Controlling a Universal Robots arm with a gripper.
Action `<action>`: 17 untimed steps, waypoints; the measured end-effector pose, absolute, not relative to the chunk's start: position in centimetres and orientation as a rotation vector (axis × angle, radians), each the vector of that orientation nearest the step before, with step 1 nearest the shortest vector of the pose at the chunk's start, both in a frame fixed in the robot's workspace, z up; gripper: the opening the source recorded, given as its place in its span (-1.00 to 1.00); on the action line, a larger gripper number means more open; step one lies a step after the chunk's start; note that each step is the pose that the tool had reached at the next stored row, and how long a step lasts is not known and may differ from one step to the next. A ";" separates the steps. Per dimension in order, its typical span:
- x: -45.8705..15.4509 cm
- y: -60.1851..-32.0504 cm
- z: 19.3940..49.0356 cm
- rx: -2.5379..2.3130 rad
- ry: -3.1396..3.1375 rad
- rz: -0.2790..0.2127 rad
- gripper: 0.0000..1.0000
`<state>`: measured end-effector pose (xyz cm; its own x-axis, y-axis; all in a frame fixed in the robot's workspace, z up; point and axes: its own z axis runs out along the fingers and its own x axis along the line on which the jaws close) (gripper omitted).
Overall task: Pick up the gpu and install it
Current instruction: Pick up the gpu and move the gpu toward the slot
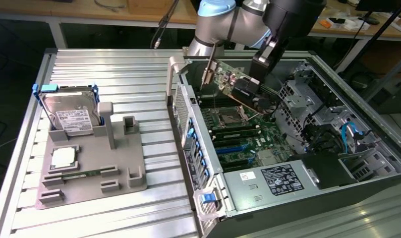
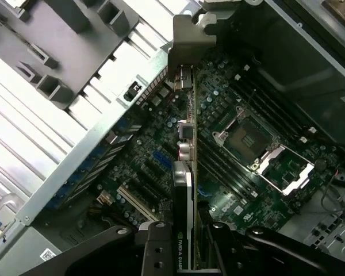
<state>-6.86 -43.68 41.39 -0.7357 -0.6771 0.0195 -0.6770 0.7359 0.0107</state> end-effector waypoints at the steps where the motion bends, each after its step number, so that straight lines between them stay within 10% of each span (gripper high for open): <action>1: -6.7 -43.7 41.4 1.144 -2.902 -0.004 -0.47; 17: -4.2 -43.7 41.3 1.113 -2.914 -0.005 -0.47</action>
<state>-4.22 -43.68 41.29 -0.7452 -0.6665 0.0195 -0.6665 0.7455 0.0106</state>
